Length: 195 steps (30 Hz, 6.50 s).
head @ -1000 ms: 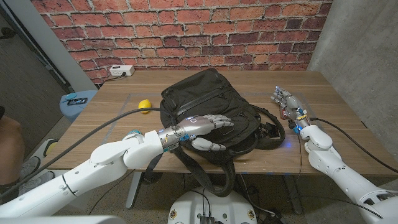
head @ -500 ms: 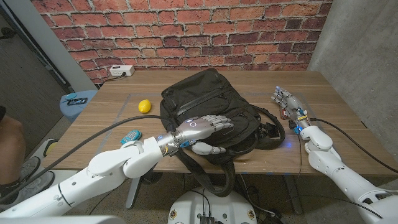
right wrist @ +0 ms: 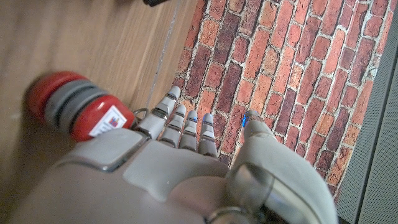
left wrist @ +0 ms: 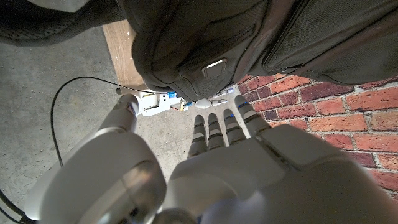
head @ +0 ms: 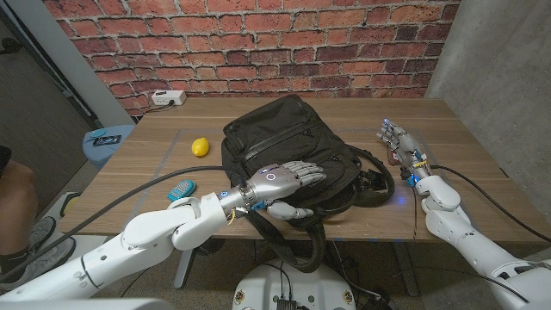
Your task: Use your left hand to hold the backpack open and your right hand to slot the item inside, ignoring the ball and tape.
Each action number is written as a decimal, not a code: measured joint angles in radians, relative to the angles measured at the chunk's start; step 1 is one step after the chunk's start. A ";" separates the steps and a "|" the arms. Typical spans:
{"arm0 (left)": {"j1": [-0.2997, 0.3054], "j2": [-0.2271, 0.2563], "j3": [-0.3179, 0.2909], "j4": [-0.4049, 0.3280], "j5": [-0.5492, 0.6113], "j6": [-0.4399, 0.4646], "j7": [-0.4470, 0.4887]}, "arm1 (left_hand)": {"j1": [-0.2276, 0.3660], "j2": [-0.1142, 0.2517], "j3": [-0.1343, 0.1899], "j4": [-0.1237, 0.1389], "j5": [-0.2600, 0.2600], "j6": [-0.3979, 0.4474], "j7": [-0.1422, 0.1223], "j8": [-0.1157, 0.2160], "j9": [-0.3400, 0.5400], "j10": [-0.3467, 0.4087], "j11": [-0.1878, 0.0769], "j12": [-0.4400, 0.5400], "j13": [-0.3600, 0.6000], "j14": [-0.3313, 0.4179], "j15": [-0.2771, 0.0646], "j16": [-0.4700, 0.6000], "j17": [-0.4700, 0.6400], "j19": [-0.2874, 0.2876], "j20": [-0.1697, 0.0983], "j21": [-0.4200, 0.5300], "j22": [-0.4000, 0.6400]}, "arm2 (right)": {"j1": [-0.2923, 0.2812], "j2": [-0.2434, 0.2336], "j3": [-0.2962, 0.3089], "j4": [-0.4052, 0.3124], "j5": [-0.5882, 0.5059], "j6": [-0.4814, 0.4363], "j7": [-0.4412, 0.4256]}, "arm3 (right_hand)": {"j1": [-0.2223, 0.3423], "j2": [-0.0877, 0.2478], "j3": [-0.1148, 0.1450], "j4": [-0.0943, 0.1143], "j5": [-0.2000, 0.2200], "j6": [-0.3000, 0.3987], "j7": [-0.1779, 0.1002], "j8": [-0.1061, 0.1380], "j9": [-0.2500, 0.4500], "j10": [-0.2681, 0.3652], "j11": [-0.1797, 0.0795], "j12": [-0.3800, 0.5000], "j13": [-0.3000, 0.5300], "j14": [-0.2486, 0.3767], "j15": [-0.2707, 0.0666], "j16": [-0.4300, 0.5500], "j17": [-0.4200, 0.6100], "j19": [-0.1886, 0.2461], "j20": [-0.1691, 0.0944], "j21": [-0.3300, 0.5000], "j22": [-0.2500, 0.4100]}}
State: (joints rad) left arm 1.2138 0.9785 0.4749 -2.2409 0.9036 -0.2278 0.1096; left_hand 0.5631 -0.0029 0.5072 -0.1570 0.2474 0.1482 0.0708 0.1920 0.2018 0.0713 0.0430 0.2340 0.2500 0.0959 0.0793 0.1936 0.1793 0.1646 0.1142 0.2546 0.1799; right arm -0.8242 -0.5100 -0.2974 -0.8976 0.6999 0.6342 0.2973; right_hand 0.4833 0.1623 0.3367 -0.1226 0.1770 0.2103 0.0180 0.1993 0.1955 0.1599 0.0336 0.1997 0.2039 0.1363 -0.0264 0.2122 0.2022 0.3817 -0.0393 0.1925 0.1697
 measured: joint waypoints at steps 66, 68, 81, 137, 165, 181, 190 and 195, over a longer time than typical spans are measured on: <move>-0.007 -0.012 0.059 -0.083 0.227 0.077 -0.100 | 0.016 0.008 -0.009 -0.002 -0.004 -0.068 0.017 0.001 0.005 -0.065 0.011 -0.004 0.027 -0.060 0.013 -0.012 0.002 -0.011 0.004 -0.026 0.004 | -0.029 -0.098 0.025 -0.199 -0.002 -0.132 -0.051 | 0.008 0.000 -0.004 -0.004 0.000 -0.011 0.003 -0.004 0.000 -0.011 0.011 0.000 0.000 -0.009 0.002 0.000 0.000 -0.004 0.004 0.000 0.000; -0.003 -0.008 0.058 -0.084 0.234 0.081 -0.095 | 0.019 0.006 -0.009 -0.002 -0.004 -0.068 0.017 0.001 0.005 -0.065 0.011 -0.004 0.027 -0.060 0.014 -0.012 0.002 -0.011 0.004 -0.026 0.004 | -0.029 -0.097 0.025 -0.197 -0.001 -0.132 -0.051 | 0.008 0.000 -0.004 -0.004 0.000 -0.011 0.003 -0.004 0.000 -0.011 0.011 0.000 0.000 -0.009 0.002 0.000 0.000 -0.004 0.004 0.000 0.000; 0.037 0.037 0.017 -0.103 0.249 0.115 -0.083 | 0.020 0.004 -0.009 -0.002 -0.004 -0.073 0.022 0.001 0.005 -0.064 0.011 0.004 0.031 -0.060 0.014 -0.012 0.002 -0.011 0.004 -0.026 0.004 | -0.014 -0.079 0.024 -0.174 0.003 -0.131 -0.055 | 0.008 0.000 -0.004 -0.004 0.000 -0.011 0.003 -0.004 0.000 -0.011 0.011 0.000 0.000 -0.009 0.002 0.000 0.000 -0.004 0.004 0.000 0.000; 0.086 0.060 0.022 -0.045 0.413 0.222 0.204 | 0.334 0.080 -0.066 -0.002 -0.014 0.786 -0.109 0.477 0.168 0.672 -0.177 0.624 0.385 0.721 -0.214 0.275 0.158 0.453 -0.094 0.167 0.037 | 0.034 -0.058 0.012 -0.119 0.003 -0.131 -0.035 | 0.008 0.000 0.000 -0.008 0.000 -0.019 0.005 -0.004 0.000 -0.016 0.005 0.000 0.000 -0.014 -0.004 0.000 0.000 -0.004 0.004 0.000 0.000; 0.044 0.079 -0.018 -0.044 0.360 0.242 0.213 | 0.333 0.158 -0.039 0.009 -0.012 0.813 -0.096 0.564 0.224 0.704 -0.179 0.706 0.509 0.755 -0.223 0.276 0.204 0.457 -0.096 0.194 0.046 | 0.080 -0.069 -0.016 -0.166 -0.023 -0.232 -0.077 | 0.008 0.000 0.000 -0.008 0.000 -0.019 0.005 -0.004 0.000 -0.016 0.005 0.000 0.000 -0.014 -0.004 0.000 0.000 -0.004 0.004 0.000 0.000; 0.030 0.094 -0.069 -0.047 0.284 0.222 0.204 | 0.337 0.161 -0.035 0.005 -0.020 0.806 -0.089 0.579 0.223 0.698 -0.173 0.724 0.549 0.765 -0.226 0.276 0.220 0.457 -0.096 0.208 0.050 | 0.078 -0.094 -0.024 -0.233 -0.040 -0.297 -0.119 | 0.008 0.000 0.000 -0.008 0.000 -0.019 0.005 -0.004 0.000 -0.016 0.005 0.000 0.000 -0.014 -0.004 0.000 0.000 -0.004 0.004 0.000 0.000; 0.026 0.094 -0.097 -0.049 0.245 0.211 0.203 | 0.338 0.162 -0.027 0.005 -0.028 0.804 -0.087 0.587 0.216 0.702 -0.166 0.724 0.551 0.765 -0.226 0.276 0.222 0.457 -0.096 0.209 0.050 | 0.057 -0.116 -0.025 -0.269 -0.047 -0.322 -0.139 | 0.023 0.003 0.003 -0.011 0.005 -0.004 0.013 0.001 0.000 -0.005 0.012 0.004 0.000 -0.008 0.001 0.000 -0.002 0.009 -0.002 0.004 0.000; 0.026 0.094 -0.115 -0.052 0.224 0.207 0.202 | 0.338 0.162 -0.027 0.005 -0.028 0.800 -0.083 0.593 0.216 0.702 -0.166 0.724 0.551 0.765 -0.226 0.271 0.225 0.453 -0.100 0.217 0.050 | 0.042 -0.135 -0.023 -0.301 -0.057 -0.341 -0.159 | 0.026 0.000 0.003 -0.011 0.005 -0.004 0.013 0.001 0.000 -0.002 0.012 0.004 0.000 -0.002 0.002 0.000 -0.002 0.013 -0.006 0.004 0.000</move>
State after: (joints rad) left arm 1.2399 1.0727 0.3595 -2.2934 1.1280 -0.0211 0.3117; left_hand 0.9013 0.1594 0.4802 -0.1517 0.2195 0.9483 -0.0126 0.7855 0.4173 0.7734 -0.1227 0.9584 0.8011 0.8612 -0.1464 0.4647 0.4042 0.6175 0.0137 0.4716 0.2302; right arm -0.7822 -0.6450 -0.3207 -1.1981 0.6428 0.2937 0.1385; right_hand 0.5097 0.1622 0.3395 -0.1338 0.1817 0.2058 0.0306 0.2004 0.1958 0.1580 0.0454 0.2036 0.2040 0.1347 -0.0248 0.2122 0.1998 0.3946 -0.0450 0.1967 0.1697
